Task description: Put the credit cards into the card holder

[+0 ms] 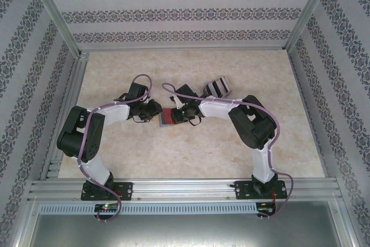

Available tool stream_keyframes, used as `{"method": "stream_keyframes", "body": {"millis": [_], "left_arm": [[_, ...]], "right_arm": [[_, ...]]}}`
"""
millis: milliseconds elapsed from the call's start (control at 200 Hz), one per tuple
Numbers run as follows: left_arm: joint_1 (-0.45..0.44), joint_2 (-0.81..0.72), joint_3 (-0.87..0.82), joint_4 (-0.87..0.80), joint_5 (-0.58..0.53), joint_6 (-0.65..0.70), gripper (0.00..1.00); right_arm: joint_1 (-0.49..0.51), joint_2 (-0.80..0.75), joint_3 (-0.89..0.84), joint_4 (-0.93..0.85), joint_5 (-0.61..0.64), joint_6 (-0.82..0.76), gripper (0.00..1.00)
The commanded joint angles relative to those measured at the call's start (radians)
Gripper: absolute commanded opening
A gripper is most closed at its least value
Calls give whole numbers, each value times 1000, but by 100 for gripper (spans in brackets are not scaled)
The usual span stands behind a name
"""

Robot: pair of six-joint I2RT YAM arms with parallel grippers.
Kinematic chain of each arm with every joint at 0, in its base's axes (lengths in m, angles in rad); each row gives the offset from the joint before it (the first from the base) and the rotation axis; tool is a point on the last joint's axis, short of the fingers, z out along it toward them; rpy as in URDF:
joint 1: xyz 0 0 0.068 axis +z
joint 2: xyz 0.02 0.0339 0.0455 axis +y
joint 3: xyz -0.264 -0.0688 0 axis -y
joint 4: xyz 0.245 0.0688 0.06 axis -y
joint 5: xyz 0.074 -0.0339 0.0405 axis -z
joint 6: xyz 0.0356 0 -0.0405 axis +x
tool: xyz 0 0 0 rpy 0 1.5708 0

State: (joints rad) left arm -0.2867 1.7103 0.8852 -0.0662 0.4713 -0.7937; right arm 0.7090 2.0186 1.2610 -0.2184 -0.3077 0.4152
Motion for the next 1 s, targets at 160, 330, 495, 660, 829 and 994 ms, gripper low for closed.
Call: {"method": "stream_keyframes", "body": {"millis": [160,330,495,660,829,994], "left_arm": [[-9,32,19,28,12,-5,22],[-10,30,20,25,8,-4,22],[-23,47,25,46,21,-20,22],[-33,54,33,60,32,-33,22],[-35,45,46,46,34,-30,14],[-35,28,71,-19,8,8,0]], "right_arm": [[-8,47,-30,-36,33,1,4],[-8,48,-30,-37,33,1,4],[-7,50,-32,-35,32,2,4],[-8,52,-32,-34,30,2,4],[-8,49,-33,-30,24,5,6],[-19,7,-45,-19,-12,15,13]]}}
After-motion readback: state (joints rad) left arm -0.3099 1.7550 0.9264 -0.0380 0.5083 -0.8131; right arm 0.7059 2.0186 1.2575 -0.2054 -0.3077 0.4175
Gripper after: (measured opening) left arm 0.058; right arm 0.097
